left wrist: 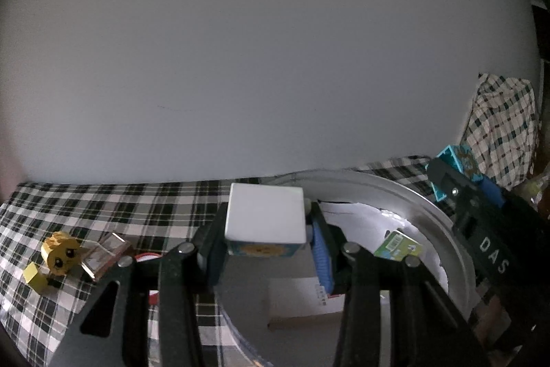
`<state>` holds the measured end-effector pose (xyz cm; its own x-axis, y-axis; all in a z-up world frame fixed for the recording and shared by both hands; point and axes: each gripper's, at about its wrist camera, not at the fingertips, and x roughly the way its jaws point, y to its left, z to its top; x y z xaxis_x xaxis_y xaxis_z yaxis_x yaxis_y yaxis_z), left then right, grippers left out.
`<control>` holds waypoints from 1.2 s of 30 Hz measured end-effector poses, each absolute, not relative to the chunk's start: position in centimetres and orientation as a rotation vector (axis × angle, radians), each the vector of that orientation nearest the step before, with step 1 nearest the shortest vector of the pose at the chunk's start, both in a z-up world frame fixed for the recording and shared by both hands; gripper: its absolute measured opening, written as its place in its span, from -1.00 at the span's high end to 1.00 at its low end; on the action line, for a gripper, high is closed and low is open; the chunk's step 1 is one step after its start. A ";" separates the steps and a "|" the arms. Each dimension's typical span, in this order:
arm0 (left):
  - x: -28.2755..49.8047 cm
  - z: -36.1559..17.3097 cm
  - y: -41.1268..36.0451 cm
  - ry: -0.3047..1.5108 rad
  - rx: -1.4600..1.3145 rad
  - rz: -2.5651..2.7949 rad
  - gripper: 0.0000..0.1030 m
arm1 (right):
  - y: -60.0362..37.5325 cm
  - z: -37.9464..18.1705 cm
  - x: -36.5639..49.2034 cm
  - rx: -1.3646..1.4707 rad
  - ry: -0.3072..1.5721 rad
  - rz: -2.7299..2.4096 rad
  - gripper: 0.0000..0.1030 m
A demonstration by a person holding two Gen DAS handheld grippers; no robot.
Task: Organize rigid objects
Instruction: 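Lower both blocks into the tin and open both tools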
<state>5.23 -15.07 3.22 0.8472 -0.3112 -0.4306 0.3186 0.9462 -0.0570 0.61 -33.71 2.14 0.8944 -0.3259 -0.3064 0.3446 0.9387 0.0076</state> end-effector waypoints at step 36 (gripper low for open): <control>8.0 1.2 -21.0 0.752 0.127 -0.341 -0.75 | -37.2 0.3 3.6 0.142 0.539 -0.349 0.06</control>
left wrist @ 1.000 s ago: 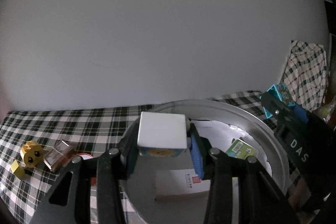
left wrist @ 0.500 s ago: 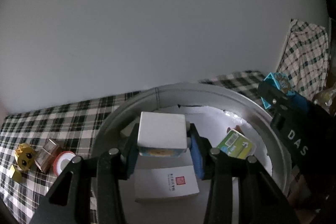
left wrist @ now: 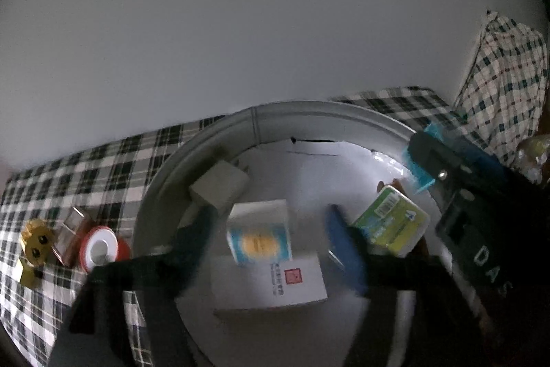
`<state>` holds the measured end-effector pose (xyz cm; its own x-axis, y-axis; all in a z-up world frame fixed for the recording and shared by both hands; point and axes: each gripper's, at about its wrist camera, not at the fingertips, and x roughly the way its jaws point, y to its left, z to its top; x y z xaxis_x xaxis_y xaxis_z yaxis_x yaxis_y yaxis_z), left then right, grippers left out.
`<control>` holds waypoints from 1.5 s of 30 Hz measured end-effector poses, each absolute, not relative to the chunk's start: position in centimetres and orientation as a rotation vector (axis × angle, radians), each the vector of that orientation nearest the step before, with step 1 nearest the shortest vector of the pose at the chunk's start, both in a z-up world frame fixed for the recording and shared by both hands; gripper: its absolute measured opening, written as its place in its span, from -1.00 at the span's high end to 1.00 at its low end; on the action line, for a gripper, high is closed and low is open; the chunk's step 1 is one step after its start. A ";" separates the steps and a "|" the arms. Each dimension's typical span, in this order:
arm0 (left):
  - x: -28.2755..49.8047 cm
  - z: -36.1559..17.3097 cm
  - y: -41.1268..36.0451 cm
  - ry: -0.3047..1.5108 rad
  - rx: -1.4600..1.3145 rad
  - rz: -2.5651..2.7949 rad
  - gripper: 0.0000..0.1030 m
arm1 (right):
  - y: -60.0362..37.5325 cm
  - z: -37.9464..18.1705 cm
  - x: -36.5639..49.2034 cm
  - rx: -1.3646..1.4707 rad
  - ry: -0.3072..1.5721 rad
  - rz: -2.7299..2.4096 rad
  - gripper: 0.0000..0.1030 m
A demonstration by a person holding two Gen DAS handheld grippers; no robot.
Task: Organize rigid objects
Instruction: 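Raise both open tools out of the tin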
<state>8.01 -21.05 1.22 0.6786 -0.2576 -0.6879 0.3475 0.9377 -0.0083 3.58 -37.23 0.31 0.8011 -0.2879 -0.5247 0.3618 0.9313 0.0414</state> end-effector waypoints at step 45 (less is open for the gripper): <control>2.6 1.0 -16.2 0.345 0.115 -0.174 -0.99 | -33.8 0.6 -2.0 0.059 0.157 -0.502 -0.72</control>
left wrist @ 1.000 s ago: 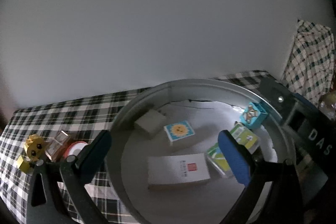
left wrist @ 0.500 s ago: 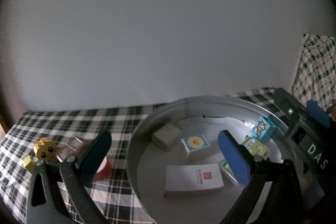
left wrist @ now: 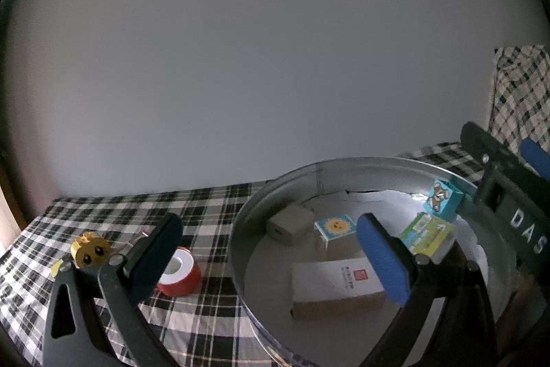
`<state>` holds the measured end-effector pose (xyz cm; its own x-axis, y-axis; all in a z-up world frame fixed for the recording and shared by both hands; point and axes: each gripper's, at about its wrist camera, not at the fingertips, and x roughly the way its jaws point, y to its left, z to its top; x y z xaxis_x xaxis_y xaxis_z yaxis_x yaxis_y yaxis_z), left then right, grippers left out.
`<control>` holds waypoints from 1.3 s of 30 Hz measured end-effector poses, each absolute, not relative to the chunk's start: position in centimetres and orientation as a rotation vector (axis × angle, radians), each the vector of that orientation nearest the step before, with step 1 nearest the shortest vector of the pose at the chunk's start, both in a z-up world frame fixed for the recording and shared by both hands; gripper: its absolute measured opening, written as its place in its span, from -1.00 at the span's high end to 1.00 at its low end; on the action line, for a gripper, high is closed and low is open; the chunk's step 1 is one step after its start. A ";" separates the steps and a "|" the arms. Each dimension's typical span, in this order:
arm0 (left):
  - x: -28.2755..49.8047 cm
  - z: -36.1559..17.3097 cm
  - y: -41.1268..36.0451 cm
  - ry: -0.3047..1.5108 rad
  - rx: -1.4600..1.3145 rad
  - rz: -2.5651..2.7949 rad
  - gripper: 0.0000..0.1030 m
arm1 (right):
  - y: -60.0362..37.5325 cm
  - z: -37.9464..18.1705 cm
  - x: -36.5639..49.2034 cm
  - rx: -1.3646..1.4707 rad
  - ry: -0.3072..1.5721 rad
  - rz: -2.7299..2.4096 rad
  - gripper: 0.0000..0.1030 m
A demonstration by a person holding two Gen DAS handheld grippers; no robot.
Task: Organize rigid objects
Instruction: 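Raise both open tools out of the tin, then grasp the yellow cube with the left tool while the right tool grasps the red tape roll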
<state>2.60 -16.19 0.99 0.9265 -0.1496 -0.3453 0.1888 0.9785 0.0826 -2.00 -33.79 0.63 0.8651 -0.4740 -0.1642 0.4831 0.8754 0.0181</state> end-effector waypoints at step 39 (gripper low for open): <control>2.0 0.2 -5.9 0.384 0.048 -0.163 -0.99 | -25.0 0.1 -4.3 0.058 0.126 -0.506 -0.72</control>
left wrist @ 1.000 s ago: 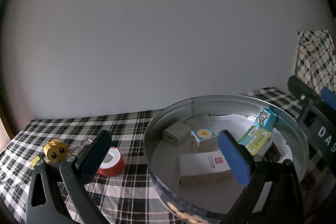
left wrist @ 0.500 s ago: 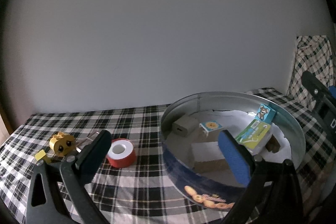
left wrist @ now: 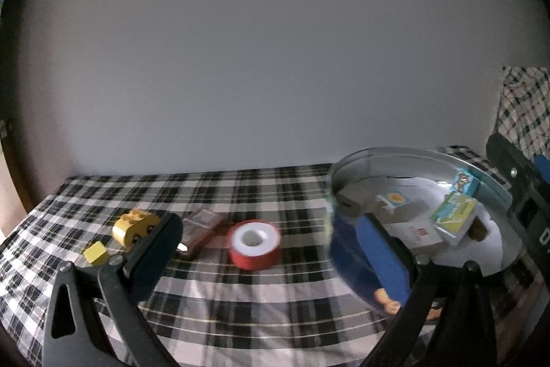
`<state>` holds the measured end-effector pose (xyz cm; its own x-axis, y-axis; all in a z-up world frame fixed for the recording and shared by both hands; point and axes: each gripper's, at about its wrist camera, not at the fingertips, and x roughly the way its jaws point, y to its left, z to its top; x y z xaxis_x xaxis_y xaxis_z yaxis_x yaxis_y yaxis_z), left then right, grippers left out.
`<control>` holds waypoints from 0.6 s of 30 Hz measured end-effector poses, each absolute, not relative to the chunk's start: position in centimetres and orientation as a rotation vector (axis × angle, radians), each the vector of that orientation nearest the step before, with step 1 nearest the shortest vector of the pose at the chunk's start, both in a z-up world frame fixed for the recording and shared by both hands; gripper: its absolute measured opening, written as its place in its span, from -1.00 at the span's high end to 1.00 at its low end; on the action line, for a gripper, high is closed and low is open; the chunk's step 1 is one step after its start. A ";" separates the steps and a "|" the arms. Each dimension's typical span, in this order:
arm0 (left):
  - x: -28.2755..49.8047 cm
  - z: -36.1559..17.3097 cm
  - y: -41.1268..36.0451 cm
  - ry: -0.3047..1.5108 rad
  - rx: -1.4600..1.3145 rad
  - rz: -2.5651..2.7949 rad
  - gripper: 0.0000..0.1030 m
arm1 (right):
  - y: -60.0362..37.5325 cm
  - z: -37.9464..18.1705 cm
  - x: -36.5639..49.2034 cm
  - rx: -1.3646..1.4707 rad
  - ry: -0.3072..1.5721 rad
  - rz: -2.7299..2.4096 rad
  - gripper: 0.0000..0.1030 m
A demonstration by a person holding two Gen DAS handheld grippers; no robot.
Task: Organize rigid objects
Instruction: 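Grasp the yellow cube with the left tool while the right tool grasps the red tape roll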
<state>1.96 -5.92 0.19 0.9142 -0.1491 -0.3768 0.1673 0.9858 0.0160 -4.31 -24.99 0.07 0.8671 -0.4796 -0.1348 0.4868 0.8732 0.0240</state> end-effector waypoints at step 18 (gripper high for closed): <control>5.7 -1.0 5.3 0.513 -0.029 -0.046 -0.99 | -17.4 -1.7 1.6 0.017 0.279 -0.338 -0.72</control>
